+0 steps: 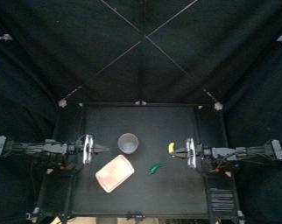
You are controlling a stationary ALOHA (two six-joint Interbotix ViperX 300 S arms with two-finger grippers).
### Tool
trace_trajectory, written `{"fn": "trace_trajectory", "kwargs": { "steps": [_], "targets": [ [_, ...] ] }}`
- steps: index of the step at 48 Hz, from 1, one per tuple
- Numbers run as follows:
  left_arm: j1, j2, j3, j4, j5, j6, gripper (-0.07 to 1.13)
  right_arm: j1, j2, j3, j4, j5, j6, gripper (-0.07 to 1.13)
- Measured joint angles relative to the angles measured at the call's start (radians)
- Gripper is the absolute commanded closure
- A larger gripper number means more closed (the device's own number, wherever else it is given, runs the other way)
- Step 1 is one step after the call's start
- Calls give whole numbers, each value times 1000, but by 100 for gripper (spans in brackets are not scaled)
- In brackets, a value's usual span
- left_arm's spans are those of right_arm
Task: Pick the green pepper then place it in the grey bowl
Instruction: Pick the green pepper
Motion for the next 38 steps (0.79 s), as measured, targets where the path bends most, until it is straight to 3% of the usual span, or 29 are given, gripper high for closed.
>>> {"fn": "trace_trajectory", "kwargs": {
  "steps": [12, 20, 31, 38],
  "targets": [
    [41, 0, 0, 40, 149, 14, 97, 41, 202, -28, -6, 5, 6, 78],
    [63, -2, 0, 41, 172, 12, 97, 55, 436, -101, 0, 2, 11, 54],
    [89, -2, 2, 43, 173, 12, 97, 101, 710, -242, 110, -3, 87, 21],
    [109, -2, 0, 43, 173, 11, 97, 126, 834, -307, 117, -3, 95, 8]
  ]
}}
